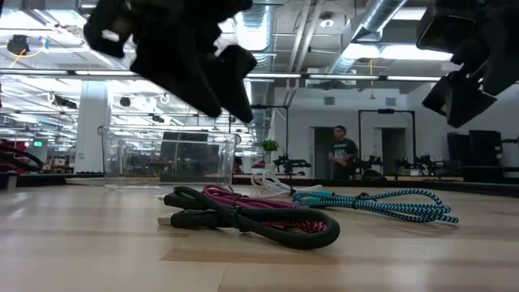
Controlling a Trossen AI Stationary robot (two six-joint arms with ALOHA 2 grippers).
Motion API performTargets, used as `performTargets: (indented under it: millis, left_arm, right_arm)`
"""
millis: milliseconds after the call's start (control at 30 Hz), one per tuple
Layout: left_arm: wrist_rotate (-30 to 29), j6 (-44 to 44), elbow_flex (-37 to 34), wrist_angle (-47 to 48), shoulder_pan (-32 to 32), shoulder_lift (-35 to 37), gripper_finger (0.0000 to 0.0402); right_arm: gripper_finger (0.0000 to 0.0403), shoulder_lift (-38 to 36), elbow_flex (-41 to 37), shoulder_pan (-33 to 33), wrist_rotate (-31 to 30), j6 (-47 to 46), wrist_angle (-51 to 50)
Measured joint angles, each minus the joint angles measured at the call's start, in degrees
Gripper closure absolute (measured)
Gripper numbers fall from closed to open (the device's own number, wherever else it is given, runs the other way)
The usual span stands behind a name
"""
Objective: Pick and place USB-C Cables
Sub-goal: Put the red usb cable into the transparent bin
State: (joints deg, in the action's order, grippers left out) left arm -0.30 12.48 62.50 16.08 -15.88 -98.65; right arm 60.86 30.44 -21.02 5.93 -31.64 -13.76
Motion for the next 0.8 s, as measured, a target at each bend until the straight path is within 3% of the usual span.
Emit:
performTargets:
  millis: [233,800]
  left_arm:
    - [0.2,6.6,0.0,-0.1,0.4,-3.8,0.0151]
    - [8.7,10.8,0.0,-2.4,5.0,-8.5,0.0152]
  right_arm:
    - [0.0158,0.0,0.0,0.2,0.0,0.0,0.2]
    - [0.0158,0.0,0.0,0.1,0.0,-1.8,0.3]
